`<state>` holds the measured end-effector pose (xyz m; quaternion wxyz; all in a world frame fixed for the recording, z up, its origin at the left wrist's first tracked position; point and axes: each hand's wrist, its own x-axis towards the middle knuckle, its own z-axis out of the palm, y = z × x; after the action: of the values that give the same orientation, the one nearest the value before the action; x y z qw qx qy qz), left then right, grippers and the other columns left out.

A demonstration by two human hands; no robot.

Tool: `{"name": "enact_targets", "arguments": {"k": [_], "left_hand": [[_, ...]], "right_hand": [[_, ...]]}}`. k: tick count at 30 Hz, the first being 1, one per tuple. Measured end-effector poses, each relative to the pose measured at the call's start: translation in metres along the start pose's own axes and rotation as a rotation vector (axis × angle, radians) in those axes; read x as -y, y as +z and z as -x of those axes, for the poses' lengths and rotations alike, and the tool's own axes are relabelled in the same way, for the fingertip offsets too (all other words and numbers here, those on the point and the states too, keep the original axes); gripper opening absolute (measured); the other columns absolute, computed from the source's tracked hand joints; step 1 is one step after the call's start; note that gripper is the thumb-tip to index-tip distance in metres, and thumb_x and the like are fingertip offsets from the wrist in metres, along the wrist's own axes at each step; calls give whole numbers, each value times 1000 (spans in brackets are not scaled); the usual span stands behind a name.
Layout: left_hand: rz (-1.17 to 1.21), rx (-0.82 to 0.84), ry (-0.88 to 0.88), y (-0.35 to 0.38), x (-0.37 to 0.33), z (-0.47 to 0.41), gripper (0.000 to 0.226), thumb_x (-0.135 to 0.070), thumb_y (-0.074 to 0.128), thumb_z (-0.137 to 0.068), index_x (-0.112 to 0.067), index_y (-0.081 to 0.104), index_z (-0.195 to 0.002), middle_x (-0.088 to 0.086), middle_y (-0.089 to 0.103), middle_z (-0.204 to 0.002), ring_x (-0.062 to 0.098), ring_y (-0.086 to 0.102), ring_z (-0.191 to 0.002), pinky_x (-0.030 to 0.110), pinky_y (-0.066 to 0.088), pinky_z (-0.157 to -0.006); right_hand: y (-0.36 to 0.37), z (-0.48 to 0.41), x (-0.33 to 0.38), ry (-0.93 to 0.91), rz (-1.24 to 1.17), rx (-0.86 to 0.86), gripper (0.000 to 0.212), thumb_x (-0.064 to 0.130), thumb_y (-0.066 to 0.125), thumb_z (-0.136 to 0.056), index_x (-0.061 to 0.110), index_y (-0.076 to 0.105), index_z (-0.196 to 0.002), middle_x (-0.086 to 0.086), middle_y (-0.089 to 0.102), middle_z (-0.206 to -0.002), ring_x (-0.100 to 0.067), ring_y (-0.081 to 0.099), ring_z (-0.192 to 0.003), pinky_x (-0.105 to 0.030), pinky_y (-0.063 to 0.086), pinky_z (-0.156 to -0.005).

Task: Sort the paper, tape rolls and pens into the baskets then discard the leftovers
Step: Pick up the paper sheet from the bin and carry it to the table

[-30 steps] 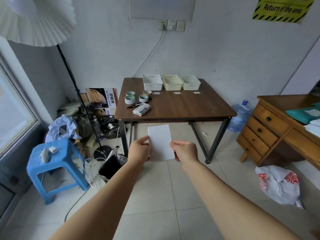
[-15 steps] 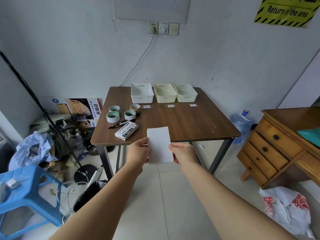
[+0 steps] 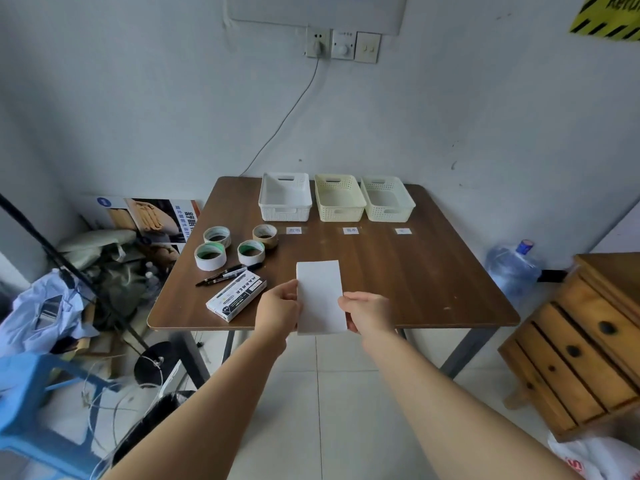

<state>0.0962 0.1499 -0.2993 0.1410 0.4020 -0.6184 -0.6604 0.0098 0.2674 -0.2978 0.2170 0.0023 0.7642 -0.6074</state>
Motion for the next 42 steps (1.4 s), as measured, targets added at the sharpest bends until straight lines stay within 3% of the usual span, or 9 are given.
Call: {"name": "enact_targets", "arguments": {"k": [5,9,12,19,23,26,32,39,42], "left_hand": [[-49,-53,-40,28,-9,-50,54,4,42,-89,-25,57,-132,6,66,-112,30,64,-101,46,59,-77],[-85,-108,-74,47,-11,-80,52,1,42,-91,-25,53,-135,6,63,-117,28,61,-104,44,58,-82],[-132,-151,-88,57,-14,-101,52,-1,38,-91,-27,54,-135,3,61,-124,27,60,-107,44,56,-88],[-175,-165,-130,71,-6,-155,51,-5,34,-93,-28,56,-132,-9,59,-92,19,60,-88,44,56,-86],[-219,-131,-174,78,4,-185,51,-5,32,-95,-26,51,-137,4,61,-122,27,60,-104,43,56,-87],[-258,-121,-201,82,11,-207,52,-5,30,-94,-23,52,-137,3,59,-129,27,59,-107,42,55,-88],[-319,-49,-239,86,25,-245,62,-1,28,-84,-28,57,-132,3,65,-110,23,58,-89,23,43,-57],[-336,-16,-305,88,40,-268,59,0,32,-87,-23,50,-138,3,60,-126,25,60,-103,23,48,-63],[-366,-22,-320,91,46,-275,56,0,34,-90,-22,48,-139,3,56,-134,25,58,-108,17,45,-57]], "right_hand": [[1,-62,9,19,33,38,25,7,71,-80,7,72,-105,-4,69,-92,-15,61,-72,-26,51,-65],[3,-102,12,21,59,57,24,7,71,-82,7,72,-106,-6,69,-108,-22,62,-93,-34,55,-86],[7,-126,13,38,92,63,24,8,71,-83,7,72,-107,-7,69,-110,-26,64,-102,-39,55,-91],[25,-183,4,83,147,67,23,8,71,-83,8,72,-105,-7,69,-111,-27,65,-101,-39,56,-89],[36,-214,-12,100,208,41,23,10,71,-84,10,73,-106,-6,70,-111,-22,63,-97,-39,57,-87],[46,-234,-25,142,238,23,23,10,70,-83,10,73,-107,-5,70,-111,-21,63,-95,-39,57,-86],[65,-268,-47,213,271,-14,23,10,71,-82,10,73,-106,-5,70,-110,-17,60,-86,-38,59,-82],[78,-289,-63,255,322,-12,22,14,71,-84,11,73,-106,-4,70,-109,-24,65,-98,-39,58,-84],[81,-294,-68,271,347,-10,22,14,70,-84,12,73,-106,-4,70,-108,-23,65,-96,-39,59,-82]]}}
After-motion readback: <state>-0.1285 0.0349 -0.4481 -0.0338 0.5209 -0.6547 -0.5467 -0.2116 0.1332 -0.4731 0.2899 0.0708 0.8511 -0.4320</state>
